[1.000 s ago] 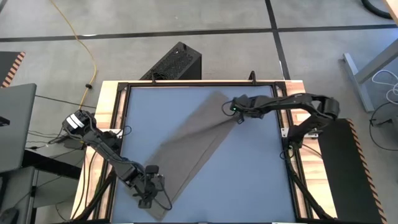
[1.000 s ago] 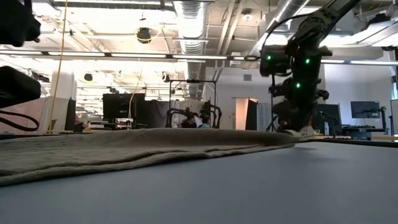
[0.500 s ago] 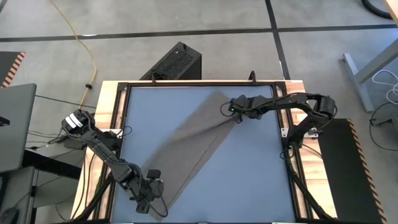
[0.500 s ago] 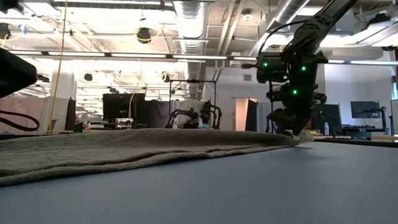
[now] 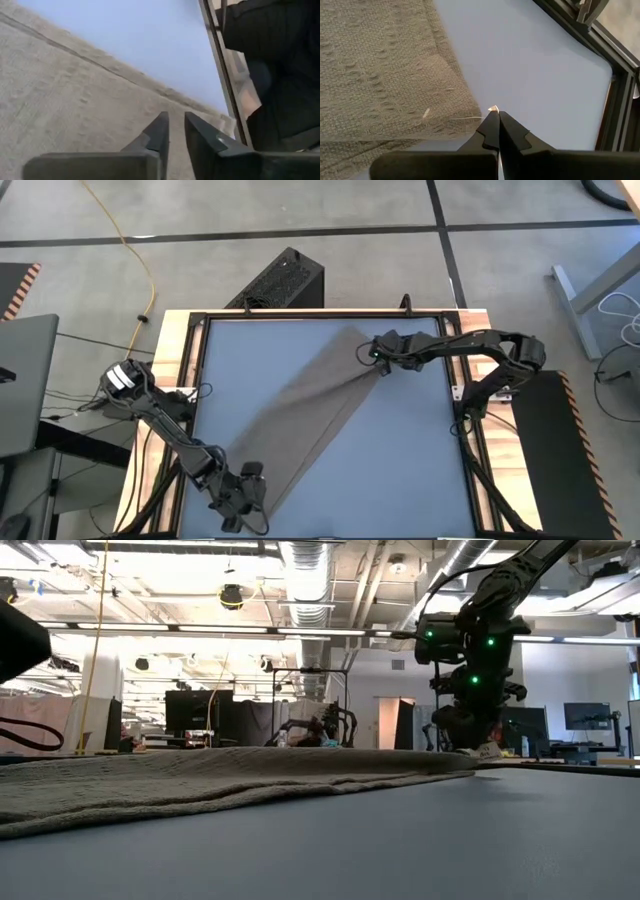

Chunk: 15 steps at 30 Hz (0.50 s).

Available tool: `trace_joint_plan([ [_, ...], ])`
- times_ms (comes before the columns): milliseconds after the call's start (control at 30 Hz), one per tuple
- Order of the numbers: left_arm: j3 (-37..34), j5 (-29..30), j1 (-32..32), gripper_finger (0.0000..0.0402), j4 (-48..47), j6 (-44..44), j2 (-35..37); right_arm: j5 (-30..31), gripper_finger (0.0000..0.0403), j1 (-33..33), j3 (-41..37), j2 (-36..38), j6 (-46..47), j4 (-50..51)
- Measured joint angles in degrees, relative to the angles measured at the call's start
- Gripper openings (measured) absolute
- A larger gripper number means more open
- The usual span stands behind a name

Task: Roll towel
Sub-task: Roll the gray towel

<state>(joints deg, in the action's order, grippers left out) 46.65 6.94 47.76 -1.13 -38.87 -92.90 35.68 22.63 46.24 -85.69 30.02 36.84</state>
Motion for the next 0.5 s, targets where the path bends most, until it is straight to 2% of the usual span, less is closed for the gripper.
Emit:
trace_joint_plan([
  [233,0.00,0.10,2.00,0.0125,4.92,-2.41,-1.93,-0.36,0.0020,0.00,0.00,0.00,0.14,-0.07],
  [333,0.02,-0.66,2.40,0.0134,9.13,-3.08,-5.04,-0.89,0.0020,0.00,0.00,0.00,0.13,-0.07],
  [500,-0.02,-1.90,2.42,0.0135,8.40,-3.49,-6.62,-1.14,0.0020,-0.06,0.00,0.00,0.11,-0.23],
])
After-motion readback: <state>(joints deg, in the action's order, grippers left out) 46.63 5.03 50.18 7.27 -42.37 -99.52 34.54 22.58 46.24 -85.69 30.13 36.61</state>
